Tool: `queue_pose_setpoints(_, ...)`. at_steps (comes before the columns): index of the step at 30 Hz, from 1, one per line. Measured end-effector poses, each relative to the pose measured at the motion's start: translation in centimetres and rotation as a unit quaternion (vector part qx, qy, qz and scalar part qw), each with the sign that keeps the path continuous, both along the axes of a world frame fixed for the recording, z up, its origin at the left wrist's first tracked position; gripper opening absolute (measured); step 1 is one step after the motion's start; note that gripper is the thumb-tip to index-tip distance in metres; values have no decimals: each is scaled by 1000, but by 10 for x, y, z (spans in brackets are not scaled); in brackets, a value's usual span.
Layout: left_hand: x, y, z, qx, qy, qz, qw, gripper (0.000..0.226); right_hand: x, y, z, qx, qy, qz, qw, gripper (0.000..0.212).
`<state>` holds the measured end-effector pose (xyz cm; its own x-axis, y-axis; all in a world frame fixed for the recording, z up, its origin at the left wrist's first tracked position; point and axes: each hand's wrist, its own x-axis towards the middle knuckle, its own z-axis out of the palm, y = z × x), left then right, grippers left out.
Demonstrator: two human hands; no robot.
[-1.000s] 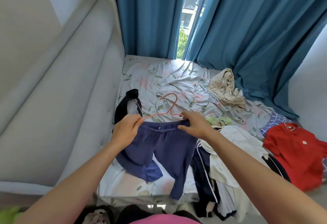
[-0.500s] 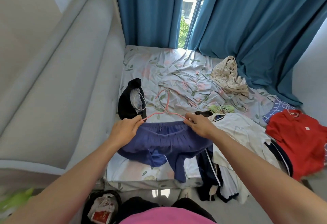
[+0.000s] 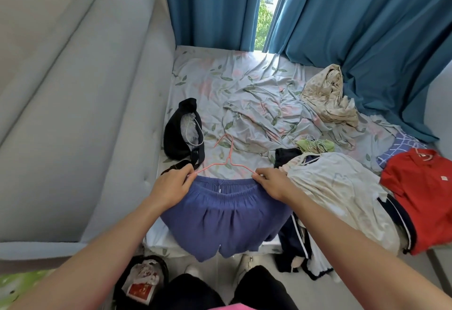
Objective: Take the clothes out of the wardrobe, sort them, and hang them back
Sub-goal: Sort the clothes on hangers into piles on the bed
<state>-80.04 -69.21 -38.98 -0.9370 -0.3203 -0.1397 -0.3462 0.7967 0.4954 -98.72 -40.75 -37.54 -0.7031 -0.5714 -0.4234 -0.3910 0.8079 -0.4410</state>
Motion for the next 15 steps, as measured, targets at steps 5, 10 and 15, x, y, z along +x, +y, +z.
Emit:
queue_pose_setpoints(5, -51, -3, -59, 27, -22, 24, 999, 18, -37, -6, -69, -7, -17, -20, 1000, 42)
queue_pose_setpoints(10, -97, -5, -164, 31, -83, 28, 996, 18, -73, -5, -176, 1, -36, -41, 999, 44)
queue_pose_setpoints(15, -120, -5, -273, 19, -110, 20, 994, 15, -107, -9, -287, 11, -47, -36, 998, 42)
